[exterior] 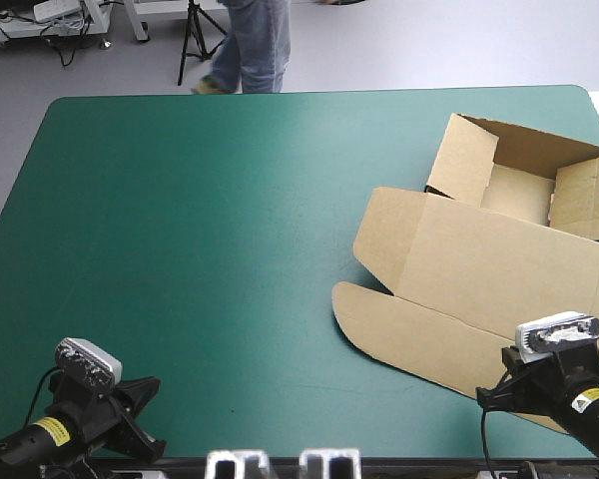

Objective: Fold the box

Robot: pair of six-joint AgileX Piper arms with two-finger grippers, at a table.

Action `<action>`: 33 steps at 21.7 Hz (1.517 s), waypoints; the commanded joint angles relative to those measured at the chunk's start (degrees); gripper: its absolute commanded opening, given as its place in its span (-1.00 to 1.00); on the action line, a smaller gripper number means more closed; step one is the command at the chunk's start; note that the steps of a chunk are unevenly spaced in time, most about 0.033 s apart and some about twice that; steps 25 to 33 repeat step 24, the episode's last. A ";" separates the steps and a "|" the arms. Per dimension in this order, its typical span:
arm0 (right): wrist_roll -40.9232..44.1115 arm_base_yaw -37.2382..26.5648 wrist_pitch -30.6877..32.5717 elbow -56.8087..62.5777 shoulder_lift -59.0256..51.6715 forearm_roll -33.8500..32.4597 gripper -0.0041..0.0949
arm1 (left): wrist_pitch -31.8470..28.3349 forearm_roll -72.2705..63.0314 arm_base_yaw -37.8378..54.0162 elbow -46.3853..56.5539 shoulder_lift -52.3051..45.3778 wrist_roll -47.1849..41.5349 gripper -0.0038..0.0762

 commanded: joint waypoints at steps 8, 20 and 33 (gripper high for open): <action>1.64 0.08 -7.61 2.12 0.38 0.82 -0.82 | -1.04 0.91 -0.15 -1.64 0.60 -2.02 -0.93; 1.67 0.08 -7.60 2.12 0.38 0.82 -0.83 | -0.92 0.78 -0.15 -1.64 0.60 -2.02 -0.93; 1.80 0.08 -6.54 2.12 0.38 1.42 -0.87 | -0.92 0.78 -0.15 -1.64 0.60 -2.02 -0.93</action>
